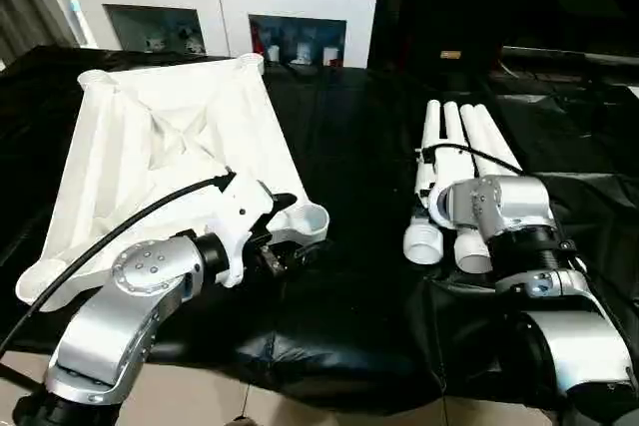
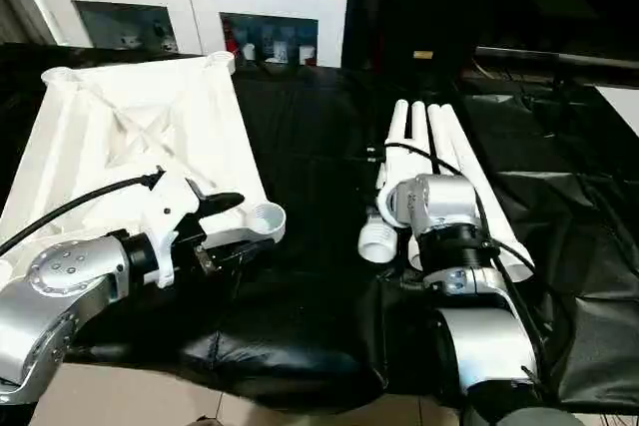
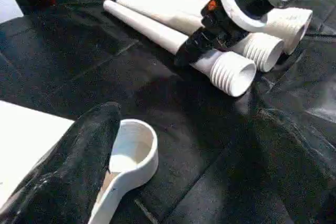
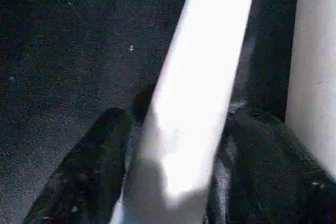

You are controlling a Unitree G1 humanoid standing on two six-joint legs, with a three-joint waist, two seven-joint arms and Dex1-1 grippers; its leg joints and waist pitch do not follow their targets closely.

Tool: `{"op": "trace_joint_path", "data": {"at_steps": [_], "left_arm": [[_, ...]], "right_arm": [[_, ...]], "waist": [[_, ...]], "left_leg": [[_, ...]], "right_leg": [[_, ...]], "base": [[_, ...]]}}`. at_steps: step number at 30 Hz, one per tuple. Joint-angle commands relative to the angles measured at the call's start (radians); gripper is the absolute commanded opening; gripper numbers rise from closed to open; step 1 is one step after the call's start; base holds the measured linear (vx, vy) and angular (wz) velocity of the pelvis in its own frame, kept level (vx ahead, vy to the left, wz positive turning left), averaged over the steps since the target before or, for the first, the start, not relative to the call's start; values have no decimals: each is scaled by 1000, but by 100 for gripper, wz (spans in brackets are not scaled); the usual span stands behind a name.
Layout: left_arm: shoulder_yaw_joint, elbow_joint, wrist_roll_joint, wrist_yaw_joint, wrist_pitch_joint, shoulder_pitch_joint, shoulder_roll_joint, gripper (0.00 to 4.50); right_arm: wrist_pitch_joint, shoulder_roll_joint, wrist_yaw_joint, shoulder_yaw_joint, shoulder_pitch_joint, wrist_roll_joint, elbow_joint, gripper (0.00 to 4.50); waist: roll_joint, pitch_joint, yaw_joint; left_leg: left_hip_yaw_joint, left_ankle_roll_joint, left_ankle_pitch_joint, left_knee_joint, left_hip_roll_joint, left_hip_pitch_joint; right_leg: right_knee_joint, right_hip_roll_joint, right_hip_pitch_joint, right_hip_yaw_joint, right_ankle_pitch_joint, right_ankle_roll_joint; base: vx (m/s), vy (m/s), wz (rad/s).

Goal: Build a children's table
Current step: Pick table leg

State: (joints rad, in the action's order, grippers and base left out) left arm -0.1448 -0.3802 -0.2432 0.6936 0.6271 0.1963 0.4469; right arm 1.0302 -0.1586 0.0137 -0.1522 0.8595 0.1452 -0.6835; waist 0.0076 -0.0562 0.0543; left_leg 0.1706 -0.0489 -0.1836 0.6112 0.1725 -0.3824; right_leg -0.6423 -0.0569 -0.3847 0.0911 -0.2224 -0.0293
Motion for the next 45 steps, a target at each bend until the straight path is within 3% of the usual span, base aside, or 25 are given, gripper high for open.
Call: {"op": "trace_joint_path", "data": {"at_steps": [1,12,20,24,26,27,30,31,34,35,41,45], "left_arm": [[-13,-31,-16,13,20,5,14,450],[-15,-34,-25,18,40,6,30,450],[15,-15,-18,-14,23,22,25,450],[95,29,-22,-93,-16,71,-26,450],[146,47,-39,-157,-15,110,-73,450],[185,59,-64,-206,-1,147,-117,450],[281,87,-186,-325,76,246,-257,450],[289,89,-199,-335,84,254,-271,450],[334,111,-322,-357,128,311,-349,450],[359,139,-398,-368,145,366,-401,450],[382,201,-423,-392,172,458,-450,450],[373,231,-426,-412,173,480,-455,450]], "right_arm": [[-8,-9,-4,-17,15,-1,-25,284],[-28,-14,-8,-29,24,7,-71,195],[-50,-10,4,-72,34,30,-71,183],[-104,2,-26,-132,26,88,21,183],[-260,27,-131,-170,-20,162,128,183],[-274,30,-181,-176,-42,193,190,183],[-205,31,-318,-193,-83,302,325,183],[-199,32,-331,-196,-87,314,336,183],[-172,29,-427,-184,-138,380,431,183],[-165,22,-506,-162,-189,435,503,183],[-160,36,-569,-139,-232,495,590,183],[-143,46,-593,-135,-237,532,625,183]], "waist": [[-2,65,2],[-5,64,5],[-3,65,5],[-6,65,7],[-6,68,10],[-10,70,14],[-6,72,20],[-12,72,23],[-14,71,34],[-16,70,42],[-23,67,50],[-20,67,52]], "left_leg": [[-17,-43,-107,-71,56,16],[-15,-41,-110,-70,55,16],[-16,-44,-120,-70,55,17],[-16,-40,-122,-69,54,17],[-16,-26,-114,-68,56,13],[-16,-8,-91,-66,58,12],[-16,14,-66,-62,57,14],[-17,27,-63,-63,59,11],[-15,38,-62,-61,57,11],[-13,39,-66,-59,55,12],[-17,26,-87,-65,59,11],[-20,21,-84,-67,58,11]], "right_leg": [[72,-91,48,-72,-63,-169],[73,-91,48,-72,-77,-168],[73,-90,47,-71,-81,-166],[74,-89,49,-71,-74,-163],[72,-94,52,-72,-48,-160],[69,-95,56,-71,-11,-162],[66,-92,57,-71,44,-192],[66,-95,60,-70,51,-203],[72,-96,57,-69,12,-207],[76,-96,57,-70,-20,-199],[88,-97,54,-67,-113,-164],[93,-97,53,-68,-137,-127]], "base": [[0,0,0],[0,0,0],[0,0,0],[0,0,0],[0,0,0],[0,0,0],[0,0,0],[0,0,0],[0,0,0],[0,0,0],[0,0,0],[0,0,0]]}}
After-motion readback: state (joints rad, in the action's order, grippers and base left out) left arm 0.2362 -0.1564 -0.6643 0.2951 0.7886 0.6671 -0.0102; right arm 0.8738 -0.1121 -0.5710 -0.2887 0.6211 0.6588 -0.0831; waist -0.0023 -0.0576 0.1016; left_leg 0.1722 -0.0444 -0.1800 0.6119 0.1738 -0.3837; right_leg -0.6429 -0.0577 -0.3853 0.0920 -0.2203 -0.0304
